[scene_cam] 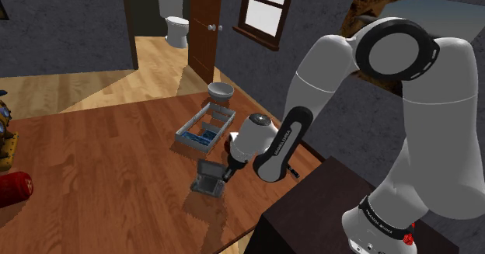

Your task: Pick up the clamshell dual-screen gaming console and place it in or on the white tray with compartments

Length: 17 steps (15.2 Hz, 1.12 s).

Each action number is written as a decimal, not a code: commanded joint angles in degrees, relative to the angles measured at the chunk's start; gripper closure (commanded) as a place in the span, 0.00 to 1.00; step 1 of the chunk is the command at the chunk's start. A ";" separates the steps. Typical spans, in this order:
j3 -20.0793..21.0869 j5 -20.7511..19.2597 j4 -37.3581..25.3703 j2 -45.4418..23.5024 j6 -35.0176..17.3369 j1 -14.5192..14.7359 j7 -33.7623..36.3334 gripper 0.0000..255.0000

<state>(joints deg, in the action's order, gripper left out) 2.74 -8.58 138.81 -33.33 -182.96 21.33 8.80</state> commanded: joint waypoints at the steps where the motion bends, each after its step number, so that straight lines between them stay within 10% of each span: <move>1: 0.53 -0.01 0.65 1.87 1.25 -0.58 -0.09 1.00; 17: 6.72 2.41 4.71 16.13 11.67 -6.14 -2.11 1.00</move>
<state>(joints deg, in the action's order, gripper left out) 9.05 -6.45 143.47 -17.95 -171.99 15.51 6.89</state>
